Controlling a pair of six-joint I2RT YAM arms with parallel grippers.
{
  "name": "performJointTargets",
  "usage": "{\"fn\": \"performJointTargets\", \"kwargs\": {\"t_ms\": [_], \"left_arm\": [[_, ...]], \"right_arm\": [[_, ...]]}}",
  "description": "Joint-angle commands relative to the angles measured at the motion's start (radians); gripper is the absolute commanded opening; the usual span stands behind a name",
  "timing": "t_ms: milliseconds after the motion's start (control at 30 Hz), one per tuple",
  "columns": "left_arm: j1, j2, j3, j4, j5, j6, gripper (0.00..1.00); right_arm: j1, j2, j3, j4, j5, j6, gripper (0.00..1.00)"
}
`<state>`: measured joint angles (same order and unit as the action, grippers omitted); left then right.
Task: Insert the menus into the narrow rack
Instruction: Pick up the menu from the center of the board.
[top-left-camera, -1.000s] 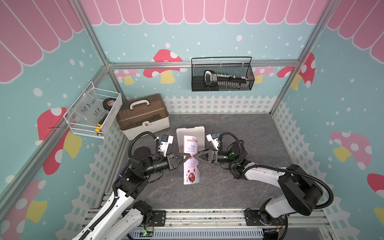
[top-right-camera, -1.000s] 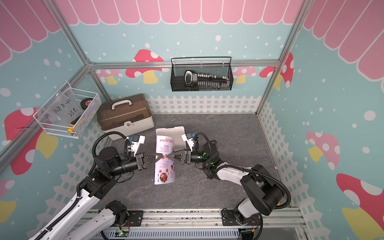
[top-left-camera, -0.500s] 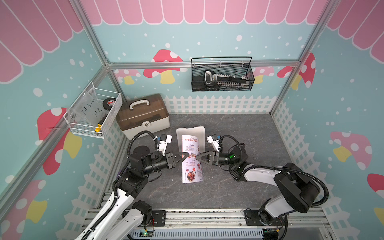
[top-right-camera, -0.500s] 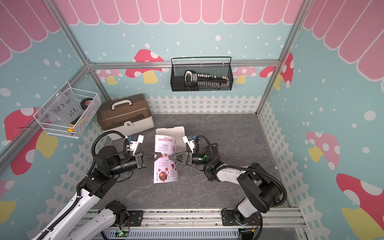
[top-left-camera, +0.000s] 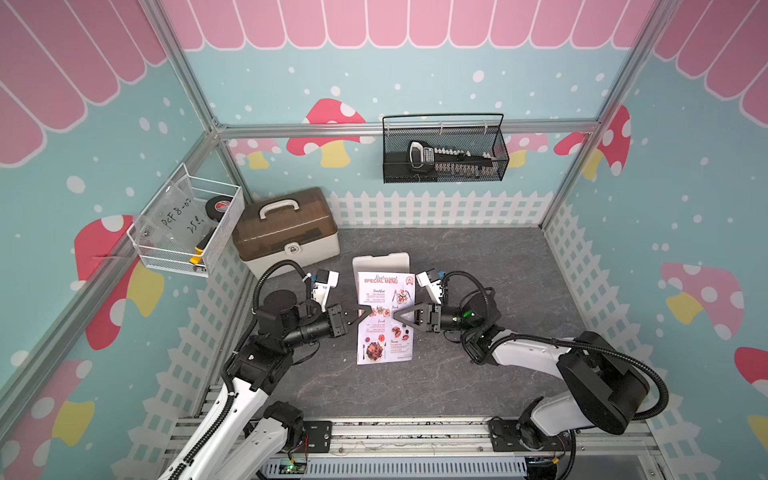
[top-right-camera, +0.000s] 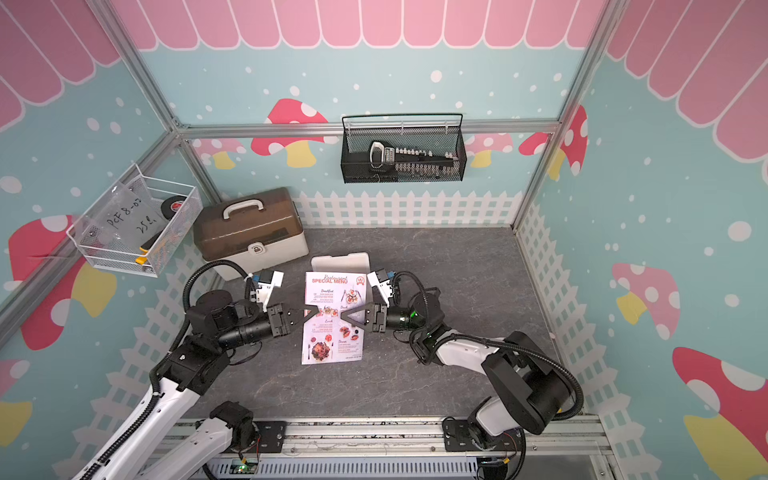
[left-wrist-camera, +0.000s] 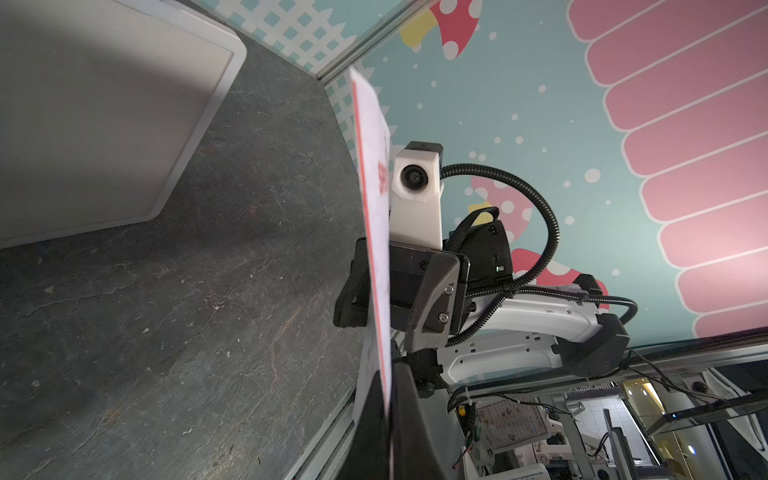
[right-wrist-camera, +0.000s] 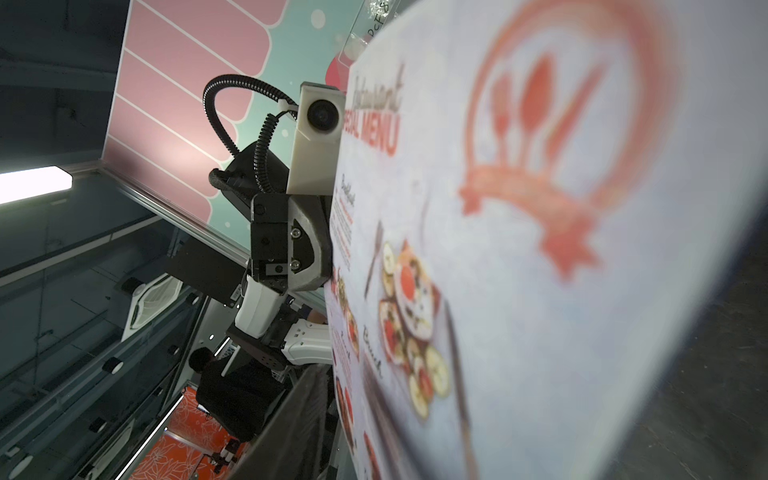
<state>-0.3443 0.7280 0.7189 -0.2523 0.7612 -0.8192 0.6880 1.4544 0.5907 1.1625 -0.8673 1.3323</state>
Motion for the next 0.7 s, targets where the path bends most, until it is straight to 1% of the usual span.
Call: {"fn": "performJointTargets", "kwargs": {"t_ms": [0, 67, 133, 200, 233, 267, 400, 533, 600, 667], "left_arm": [[0.008, 0.013, 0.032, -0.017, 0.018, 0.04, 0.03], [0.009, 0.024, 0.04, -0.018, 0.022, 0.048, 0.03], [0.01, 0.033, 0.047, -0.017, 0.025, 0.055, 0.03], [0.01, 0.041, 0.055, -0.019, 0.029, 0.059, 0.03], [0.01, 0.044, 0.056, -0.019, 0.03, 0.06, 0.04], [0.01, 0.048, 0.059, -0.019, 0.031, 0.061, 0.04], [0.01, 0.049, 0.062, -0.015, 0.037, 0.064, 0.05], [0.01, 0.037, 0.065, -0.013, 0.044, 0.063, 0.09], [0.01, 0.033, 0.067, -0.015, 0.044, 0.063, 0.13], [0.01, 0.033, 0.067, -0.015, 0.044, 0.063, 0.15]], "right_arm": [[0.002, -0.066, 0.034, -0.175, -0.012, -0.112, 0.4], [0.002, -0.11, 0.059, -0.331, -0.002, -0.212, 0.37], [0.002, -0.149, 0.091, -0.478, 0.006, -0.297, 0.3], [0.001, -0.184, 0.108, -0.562, 0.014, -0.346, 0.27], [0.002, -0.195, 0.112, -0.583, 0.019, -0.358, 0.27], [0.002, -0.204, 0.115, -0.6, 0.023, -0.365, 0.27], [0.002, -0.189, 0.115, -0.605, 0.024, -0.359, 0.19], [0.002, -0.167, 0.117, -0.577, 0.016, -0.345, 0.11], [0.003, -0.163, 0.121, -0.575, 0.014, -0.343, 0.06], [0.002, -0.167, 0.121, -0.572, 0.014, -0.342, 0.04]]}}
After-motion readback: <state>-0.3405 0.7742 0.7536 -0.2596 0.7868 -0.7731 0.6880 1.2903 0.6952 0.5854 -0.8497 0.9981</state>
